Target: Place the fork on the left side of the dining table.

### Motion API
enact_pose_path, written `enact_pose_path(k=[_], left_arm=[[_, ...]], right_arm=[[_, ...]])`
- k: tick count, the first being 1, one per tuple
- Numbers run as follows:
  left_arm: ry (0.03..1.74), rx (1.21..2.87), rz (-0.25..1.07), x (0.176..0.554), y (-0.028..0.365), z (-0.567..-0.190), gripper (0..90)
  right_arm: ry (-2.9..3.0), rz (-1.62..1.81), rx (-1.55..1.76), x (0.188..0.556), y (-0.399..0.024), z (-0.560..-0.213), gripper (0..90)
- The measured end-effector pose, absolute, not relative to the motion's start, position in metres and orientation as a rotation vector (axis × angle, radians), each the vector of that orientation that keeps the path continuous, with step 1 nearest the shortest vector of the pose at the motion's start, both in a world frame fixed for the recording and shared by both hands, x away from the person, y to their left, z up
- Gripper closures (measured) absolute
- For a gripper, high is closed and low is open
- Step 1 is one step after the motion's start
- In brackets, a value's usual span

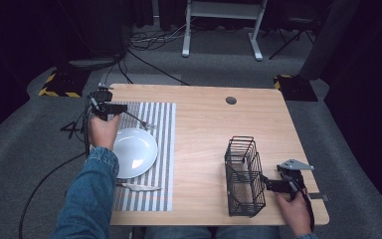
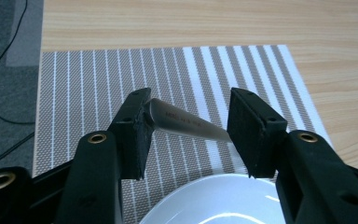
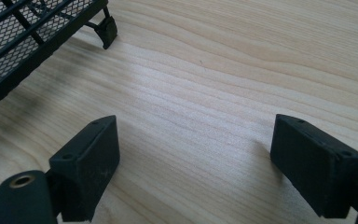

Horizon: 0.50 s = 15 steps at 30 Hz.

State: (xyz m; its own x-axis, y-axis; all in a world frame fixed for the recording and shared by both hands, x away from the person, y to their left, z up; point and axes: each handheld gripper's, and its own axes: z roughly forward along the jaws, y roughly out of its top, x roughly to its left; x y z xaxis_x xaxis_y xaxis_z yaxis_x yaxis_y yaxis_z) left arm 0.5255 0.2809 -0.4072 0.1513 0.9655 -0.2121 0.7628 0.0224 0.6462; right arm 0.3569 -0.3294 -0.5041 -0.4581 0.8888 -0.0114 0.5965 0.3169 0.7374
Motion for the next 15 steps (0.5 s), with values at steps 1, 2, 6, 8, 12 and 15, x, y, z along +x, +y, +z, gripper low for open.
enact_pose_path(k=[1, 2, 6, 8, 12, 15], left_arm=[[1.661, 1.777, 0.398, 0.525, 0.282, -0.408, 50.1], [1.661, 1.777, 0.398, 0.525, 0.282, -0.408, 50.1], [1.659, 1.782, 0.384, 0.526, 0.287, -0.414, 50.3], [1.663, 1.779, 0.375, 0.526, 0.289, -0.417, 50.0], [1.661, 1.769, 0.361, 0.528, 0.293, -0.422, 49.7], [1.665, 1.768, 0.349, 0.529, 0.295, -0.426, 49.7]], right_arm=[[2.172, 0.946, 1.316, 0.357, -0.329, -0.504, 15.6], [2.172, 0.946, 1.316, 0.357, -0.329, -0.504, 15.6], [2.171, 0.946, 1.316, 0.357, -0.329, -0.504, 15.6], [2.171, 0.946, 1.316, 0.357, -0.329, -0.504, 15.6], [2.171, 0.947, 1.316, 0.357, -0.329, -0.504, 15.7], [2.171, 0.946, 1.316, 0.357, -0.329, -0.504, 15.7]])
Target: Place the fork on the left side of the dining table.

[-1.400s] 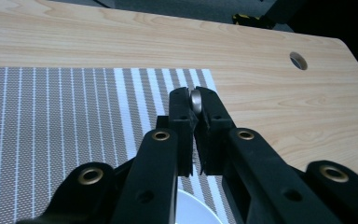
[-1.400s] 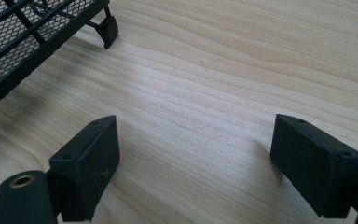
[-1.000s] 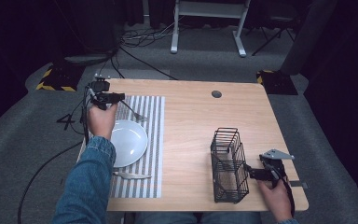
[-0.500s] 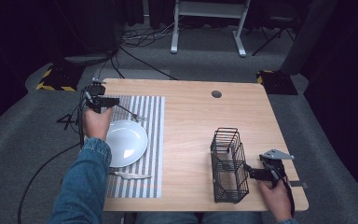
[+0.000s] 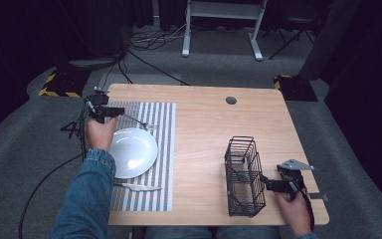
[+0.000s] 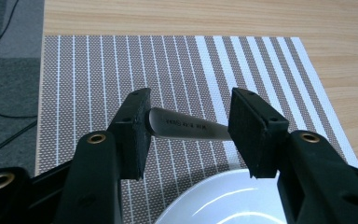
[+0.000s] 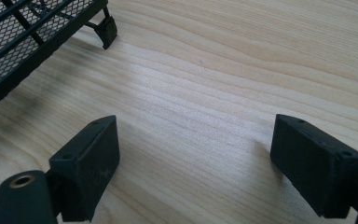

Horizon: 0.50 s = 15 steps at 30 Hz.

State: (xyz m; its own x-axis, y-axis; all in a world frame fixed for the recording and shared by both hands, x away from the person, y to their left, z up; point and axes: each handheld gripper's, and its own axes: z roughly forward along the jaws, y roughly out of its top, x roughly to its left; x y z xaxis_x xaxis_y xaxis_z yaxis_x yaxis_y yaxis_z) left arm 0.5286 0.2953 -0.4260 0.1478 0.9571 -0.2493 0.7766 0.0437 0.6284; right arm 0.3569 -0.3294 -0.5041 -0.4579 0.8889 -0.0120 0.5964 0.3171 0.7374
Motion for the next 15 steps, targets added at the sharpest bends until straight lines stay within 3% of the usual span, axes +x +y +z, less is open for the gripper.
enact_pose_path(k=[15], left_arm=[[1.717, 1.770, 0.294, 0.539, 0.306, -0.450, 48.2]], right_arm=[[2.171, 0.947, 1.316, 0.357, -0.329, -0.504, 15.7]])
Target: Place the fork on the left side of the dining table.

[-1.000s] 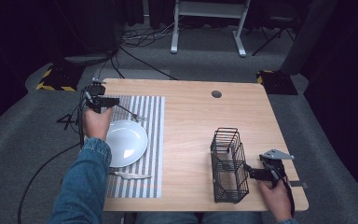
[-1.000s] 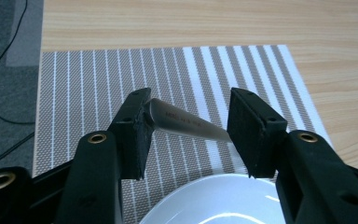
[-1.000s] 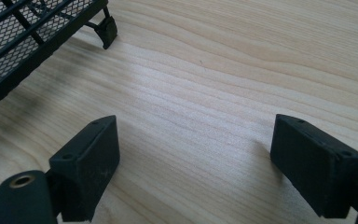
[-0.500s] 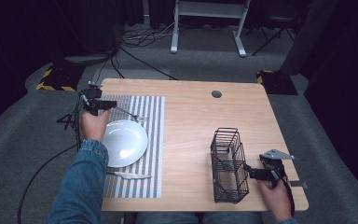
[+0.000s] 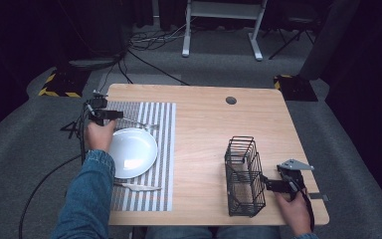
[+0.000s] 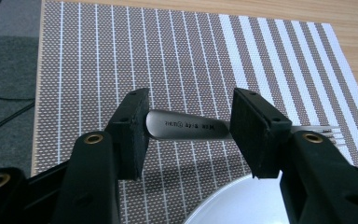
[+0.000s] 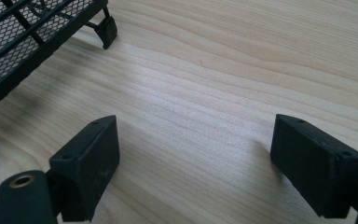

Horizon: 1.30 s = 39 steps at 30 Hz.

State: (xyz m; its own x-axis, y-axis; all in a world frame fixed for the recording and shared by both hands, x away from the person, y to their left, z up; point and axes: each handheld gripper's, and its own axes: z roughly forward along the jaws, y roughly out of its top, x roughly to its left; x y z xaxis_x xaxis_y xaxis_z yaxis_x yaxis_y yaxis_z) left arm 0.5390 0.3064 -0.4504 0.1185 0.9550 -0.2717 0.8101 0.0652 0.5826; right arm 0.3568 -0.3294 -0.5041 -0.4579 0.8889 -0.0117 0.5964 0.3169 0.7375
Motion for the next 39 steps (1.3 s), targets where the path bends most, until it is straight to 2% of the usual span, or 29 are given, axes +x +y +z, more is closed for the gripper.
enact_pose_path(k=[21, 25, 39], left_arm=[[1.780, 1.718, 0.269, 0.539, 0.316, -0.463, 45.1], [1.772, 1.669, 0.283, 0.537, 0.317, -0.460, 45.1], [1.663, 1.691, 0.354, 0.516, 0.306, -0.430, 44.0]], right_arm=[[2.171, 0.947, 1.316, 0.357, -0.329, -0.504, 15.7], [2.172, 0.947, 1.316, 0.357, -0.329, -0.504, 15.7], [2.173, 0.948, 1.316, 0.357, -0.329, -0.504, 15.8]])
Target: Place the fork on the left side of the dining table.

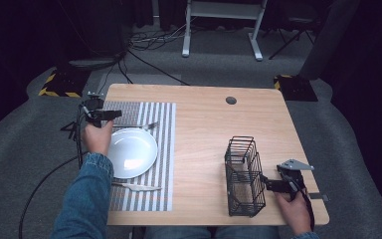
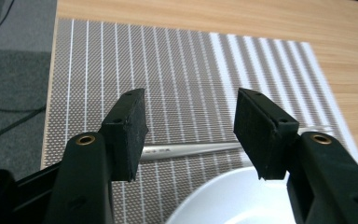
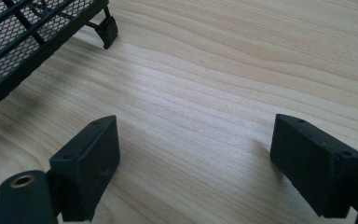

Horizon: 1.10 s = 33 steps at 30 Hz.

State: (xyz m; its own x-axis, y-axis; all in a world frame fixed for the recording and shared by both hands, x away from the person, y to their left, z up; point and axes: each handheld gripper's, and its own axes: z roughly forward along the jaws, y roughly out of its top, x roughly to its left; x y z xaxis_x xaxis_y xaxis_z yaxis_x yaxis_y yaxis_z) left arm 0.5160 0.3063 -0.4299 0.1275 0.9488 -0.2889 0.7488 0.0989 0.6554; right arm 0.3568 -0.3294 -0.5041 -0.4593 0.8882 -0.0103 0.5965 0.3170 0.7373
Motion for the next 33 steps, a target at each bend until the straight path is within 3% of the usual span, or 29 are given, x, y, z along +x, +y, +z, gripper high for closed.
enact_pose_path(k=[19, 33], left_arm=[[1.350, 1.771, 0.439, 0.439, 0.244, -0.353, 42.6], [1.213, 1.817, 0.427, 0.393, 0.210, -0.344, 38.9]], right_arm=[[2.177, 0.950, 1.314, 0.357, -0.329, -0.504, 15.8], [2.179, 0.951, 1.311, 0.358, -0.328, -0.504, 15.8]])
